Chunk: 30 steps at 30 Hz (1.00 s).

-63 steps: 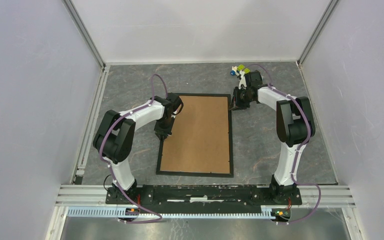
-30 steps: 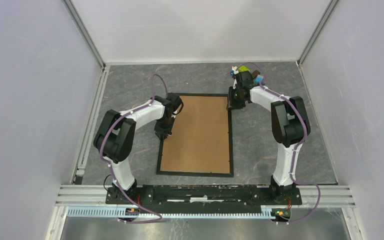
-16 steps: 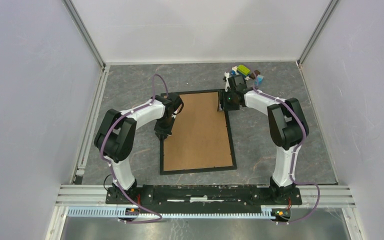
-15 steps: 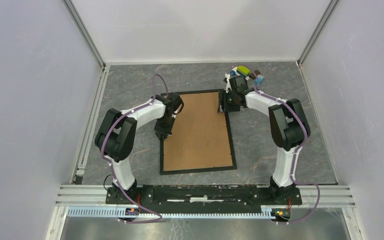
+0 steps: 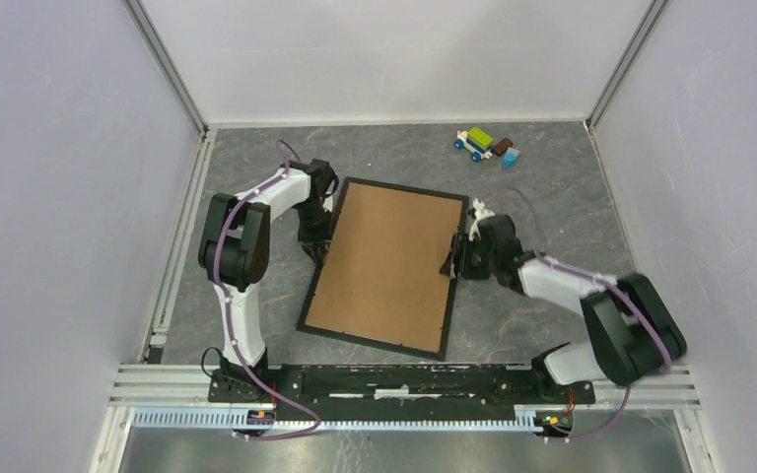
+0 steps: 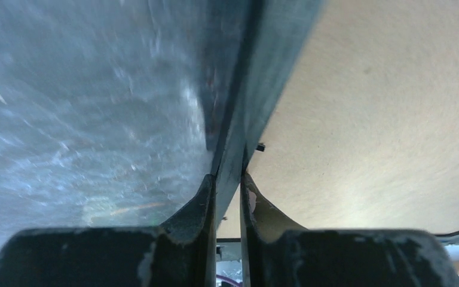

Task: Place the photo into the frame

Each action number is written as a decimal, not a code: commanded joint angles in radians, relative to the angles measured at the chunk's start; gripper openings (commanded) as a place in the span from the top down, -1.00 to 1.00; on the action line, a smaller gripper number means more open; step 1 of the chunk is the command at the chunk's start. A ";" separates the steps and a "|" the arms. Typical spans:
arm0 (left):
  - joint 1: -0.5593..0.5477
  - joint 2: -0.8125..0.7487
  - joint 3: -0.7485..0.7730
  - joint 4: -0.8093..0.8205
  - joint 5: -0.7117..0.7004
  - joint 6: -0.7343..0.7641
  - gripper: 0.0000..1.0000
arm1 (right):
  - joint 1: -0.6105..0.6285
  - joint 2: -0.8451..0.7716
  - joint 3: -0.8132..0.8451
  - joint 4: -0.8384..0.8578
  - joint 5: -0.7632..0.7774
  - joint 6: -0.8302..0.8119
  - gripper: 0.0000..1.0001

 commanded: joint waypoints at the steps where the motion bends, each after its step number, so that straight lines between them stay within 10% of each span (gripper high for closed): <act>1: -0.022 0.145 0.198 0.385 0.240 -0.044 0.72 | 0.146 -0.219 -0.220 0.198 -0.129 0.298 -0.16; 8: -0.019 0.163 0.482 0.240 0.123 0.048 0.16 | 0.144 -0.368 -0.196 0.009 0.002 0.193 -0.26; 12: -0.021 -0.072 0.262 0.246 0.065 -0.028 -0.27 | 0.057 -0.304 0.015 -0.203 0.069 -0.060 -0.42; 20: -0.046 -0.625 -0.431 0.359 0.079 -0.387 -0.29 | -0.185 -0.044 0.322 -0.337 0.113 -0.275 -0.52; 30: -0.060 -0.590 -0.589 0.464 0.089 -0.488 -0.13 | -0.245 0.091 0.388 -0.355 0.080 -0.295 -0.50</act>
